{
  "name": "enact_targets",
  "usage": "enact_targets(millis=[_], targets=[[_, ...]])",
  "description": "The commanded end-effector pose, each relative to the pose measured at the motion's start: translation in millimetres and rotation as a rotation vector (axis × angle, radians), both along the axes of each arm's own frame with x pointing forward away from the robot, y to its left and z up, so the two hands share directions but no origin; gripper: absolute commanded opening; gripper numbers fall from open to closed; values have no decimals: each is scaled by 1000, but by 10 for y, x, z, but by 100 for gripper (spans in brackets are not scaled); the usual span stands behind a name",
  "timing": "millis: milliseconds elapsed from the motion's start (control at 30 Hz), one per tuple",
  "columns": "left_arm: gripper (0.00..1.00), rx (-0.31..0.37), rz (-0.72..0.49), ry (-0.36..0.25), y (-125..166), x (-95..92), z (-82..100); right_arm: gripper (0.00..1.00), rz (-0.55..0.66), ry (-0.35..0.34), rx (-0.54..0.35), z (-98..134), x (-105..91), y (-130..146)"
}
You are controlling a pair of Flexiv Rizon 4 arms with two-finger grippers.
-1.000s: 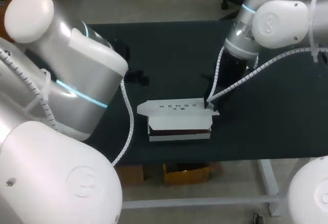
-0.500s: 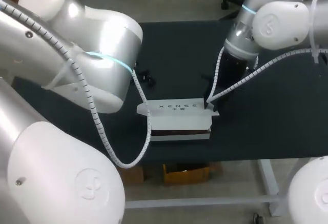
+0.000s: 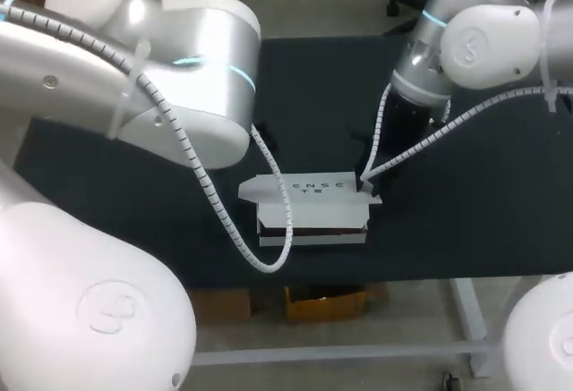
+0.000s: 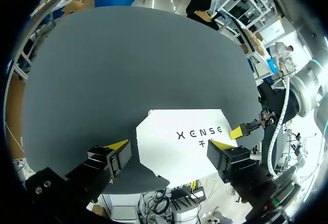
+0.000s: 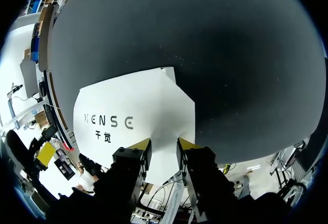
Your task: Assemble the packaging by folding the flat box into shape, placing the metal phone stand inside, and closing the box properly
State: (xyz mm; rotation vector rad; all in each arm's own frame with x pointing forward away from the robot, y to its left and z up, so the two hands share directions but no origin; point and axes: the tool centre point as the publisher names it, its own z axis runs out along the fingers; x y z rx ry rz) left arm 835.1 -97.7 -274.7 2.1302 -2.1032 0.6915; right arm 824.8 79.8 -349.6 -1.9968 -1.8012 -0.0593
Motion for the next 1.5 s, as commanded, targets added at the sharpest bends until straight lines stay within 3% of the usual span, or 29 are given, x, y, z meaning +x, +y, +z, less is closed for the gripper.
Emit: enact_targets(millis=[33,200,300,400,533,800,1500], targets=[[100,19,-162,447,-13,113,68,30,1,-4,1,-9,-6,8],[100,10,-154,559,-84,216,43,30,-1,-8,2,2,-1,9],[83,1,-139,584,-110,163,-8,29,-3,-8,3,4,-3,6],[58,-11,-117,613,-118,101,-58,29,-4,-7,2,2,-7,-3],[60,-7,-88,639,-171,2,-128,29,-3,-5,0,-1,-9,-6],[48,-4,-61,708,-237,-112,-229,29,-4,-10,0,-1,-20,-4],[48,12,-22,749,-172,-154,-475,29,-6,-17,3,-17,-44,-9]])
